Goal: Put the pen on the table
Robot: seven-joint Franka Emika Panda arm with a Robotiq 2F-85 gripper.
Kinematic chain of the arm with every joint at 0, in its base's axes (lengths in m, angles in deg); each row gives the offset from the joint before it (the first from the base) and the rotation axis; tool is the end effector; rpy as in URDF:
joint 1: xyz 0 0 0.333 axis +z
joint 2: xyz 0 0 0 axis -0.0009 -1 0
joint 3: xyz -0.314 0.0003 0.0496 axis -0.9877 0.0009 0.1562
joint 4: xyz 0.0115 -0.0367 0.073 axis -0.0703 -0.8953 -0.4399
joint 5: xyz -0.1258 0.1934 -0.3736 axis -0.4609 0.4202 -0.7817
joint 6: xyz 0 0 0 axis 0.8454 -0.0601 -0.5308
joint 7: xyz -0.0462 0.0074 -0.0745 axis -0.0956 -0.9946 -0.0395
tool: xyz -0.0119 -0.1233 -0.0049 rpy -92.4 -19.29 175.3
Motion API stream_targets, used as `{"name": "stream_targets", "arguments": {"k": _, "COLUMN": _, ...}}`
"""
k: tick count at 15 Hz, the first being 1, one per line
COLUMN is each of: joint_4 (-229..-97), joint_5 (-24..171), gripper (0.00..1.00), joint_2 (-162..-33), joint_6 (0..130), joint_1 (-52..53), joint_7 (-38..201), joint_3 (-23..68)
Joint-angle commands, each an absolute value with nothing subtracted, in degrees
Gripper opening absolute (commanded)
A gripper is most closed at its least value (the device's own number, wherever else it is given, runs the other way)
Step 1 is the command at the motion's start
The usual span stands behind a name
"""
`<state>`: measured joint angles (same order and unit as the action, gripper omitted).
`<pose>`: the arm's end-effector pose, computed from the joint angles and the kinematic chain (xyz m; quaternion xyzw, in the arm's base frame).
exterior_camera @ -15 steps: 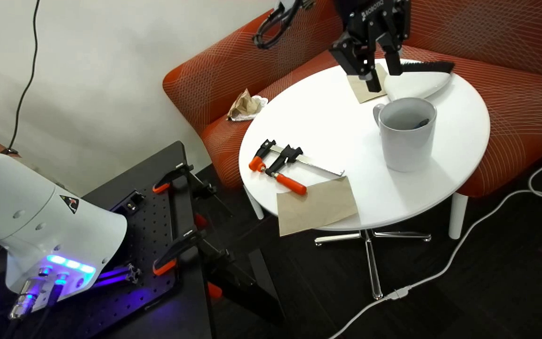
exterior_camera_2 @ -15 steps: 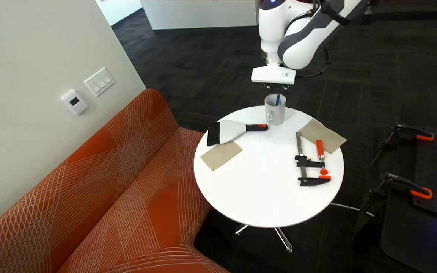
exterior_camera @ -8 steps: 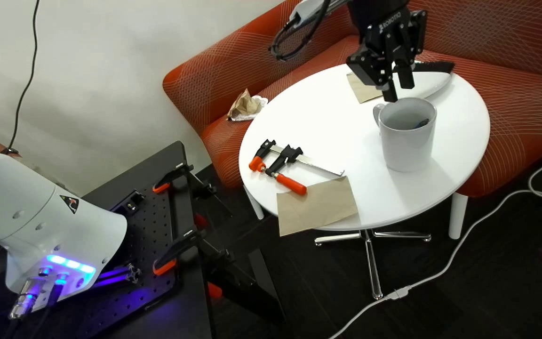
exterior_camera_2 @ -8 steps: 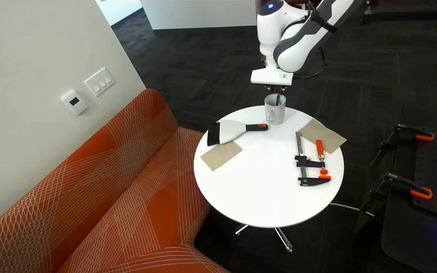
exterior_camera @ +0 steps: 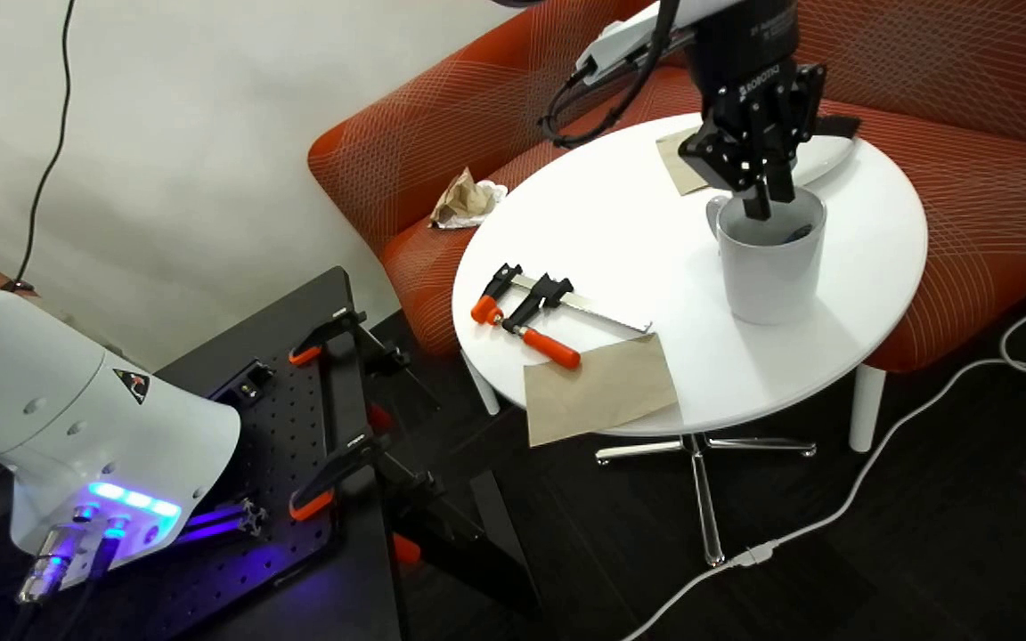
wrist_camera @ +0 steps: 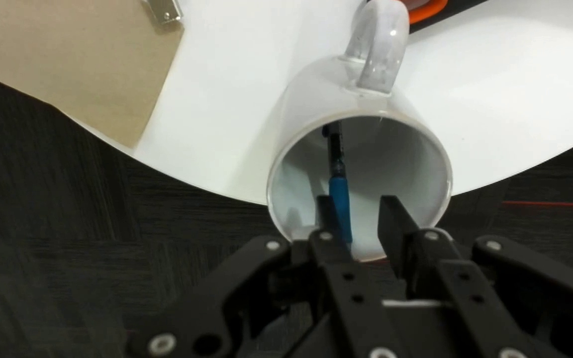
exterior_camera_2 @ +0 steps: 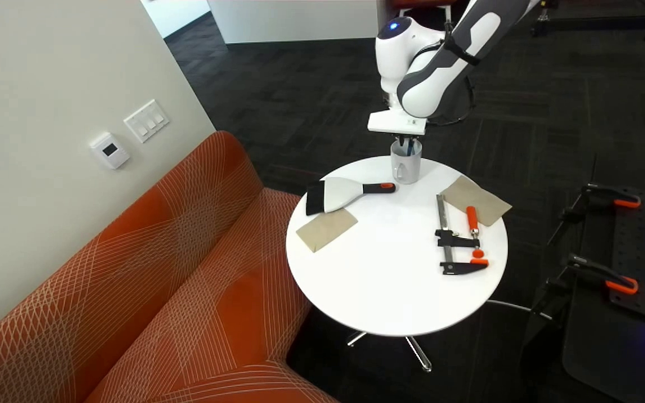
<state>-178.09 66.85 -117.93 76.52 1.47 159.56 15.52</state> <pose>0.6600 -0.1089 0.1207 0.7541 -0.6479 0.0785 0.0737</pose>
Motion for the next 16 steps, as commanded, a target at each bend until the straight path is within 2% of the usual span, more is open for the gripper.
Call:
{"name": "stream_targets", "arguments": {"k": 1, "joint_4": -175.52, "joint_5": 68.84, "gripper": 0.31, "joint_2": -120.23, "joint_6": 75.39, "joint_1": 1.94, "joint_7": 157.75, "joint_3": 14.53}}
{"name": "stream_targets", "arguments": {"k": 3, "joint_4": -174.81, "joint_5": 68.66, "gripper": 0.34, "joint_2": -121.30, "joint_6": 75.25, "joint_1": 2.21, "joint_7": 158.04, "joint_3": 14.07}}
{"name": "stream_targets", "arguments": {"k": 15, "joint_4": -171.19, "joint_5": 67.27, "gripper": 0.30, "joint_2": -125.97, "joint_6": 75.49, "joint_1": 5.37, "joint_7": 160.22, "joint_3": 10.30}}
{"name": "stream_targets", "arguments": {"k": 16, "joint_4": -171.09, "joint_5": 67.18, "gripper": 0.14, "joint_2": -126.12, "joint_6": 75.53, "joint_1": 5.73, "joint_7": 160.42, "joint_3": 9.96}}
